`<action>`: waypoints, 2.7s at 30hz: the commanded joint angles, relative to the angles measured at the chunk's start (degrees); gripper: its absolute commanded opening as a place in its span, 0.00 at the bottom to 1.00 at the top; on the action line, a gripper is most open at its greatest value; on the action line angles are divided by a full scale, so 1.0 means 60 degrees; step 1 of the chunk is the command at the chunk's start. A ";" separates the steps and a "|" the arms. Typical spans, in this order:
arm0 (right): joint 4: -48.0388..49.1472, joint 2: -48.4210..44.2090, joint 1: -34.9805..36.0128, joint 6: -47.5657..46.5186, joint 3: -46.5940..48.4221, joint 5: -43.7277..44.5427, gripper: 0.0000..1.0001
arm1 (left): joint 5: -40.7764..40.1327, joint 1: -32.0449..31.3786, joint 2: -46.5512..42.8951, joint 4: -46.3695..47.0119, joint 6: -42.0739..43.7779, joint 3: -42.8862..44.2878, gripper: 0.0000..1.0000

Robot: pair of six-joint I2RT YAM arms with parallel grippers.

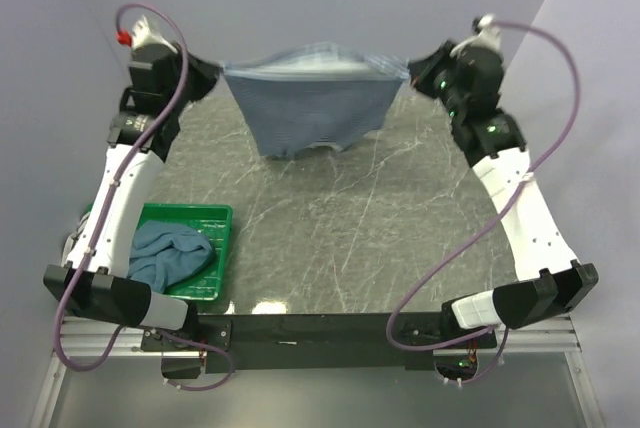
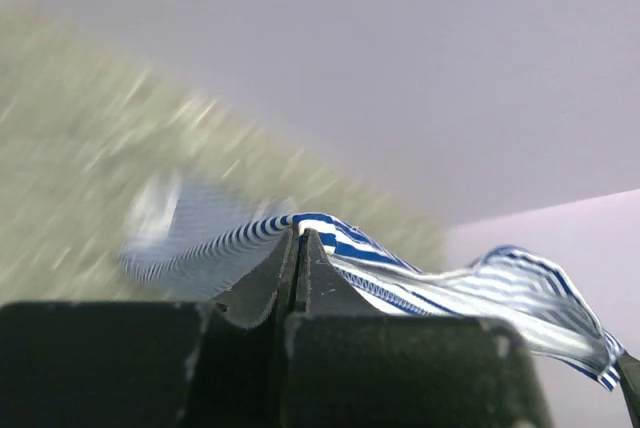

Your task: Fold and stack the tank tops

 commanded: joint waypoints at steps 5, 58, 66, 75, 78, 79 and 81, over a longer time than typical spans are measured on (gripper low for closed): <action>-0.0286 0.0193 -0.0139 -0.1188 0.3350 -0.0273 0.00 | 0.0314 0.0059 -0.0840 0.2264 -0.0011 0.1237 0.00; 0.1470 -0.1023 -0.1472 -0.0106 -0.8777 -0.2045 0.46 | 0.1839 -0.1859 -0.3464 0.3909 -0.2853 -1.1069 0.31; 0.1193 -0.1376 -0.1472 -0.0032 -0.8940 -0.1386 0.57 | -0.0151 -0.2649 -0.2559 0.1139 -0.1697 -0.8917 0.44; 0.1427 -0.1244 -0.1472 0.0012 -0.9379 -0.1327 0.55 | -0.1034 -0.3720 -0.0800 -0.0254 -0.1022 -0.7583 0.38; 0.1457 -0.1214 -0.1472 -0.0017 -0.9423 -0.1386 0.54 | -0.1325 -0.3983 -0.0638 -0.0750 -0.1124 -0.7378 0.39; 0.1471 -0.1258 -0.1472 -0.0017 -0.9437 -0.1357 0.54 | -0.1428 -0.4056 -0.0623 -0.0840 -0.1255 -0.7362 0.39; 0.1501 -0.1302 -0.1472 0.0012 -0.9496 -0.1299 0.54 | -0.1488 -0.4232 -0.0594 -0.0914 -0.1373 -0.7362 0.40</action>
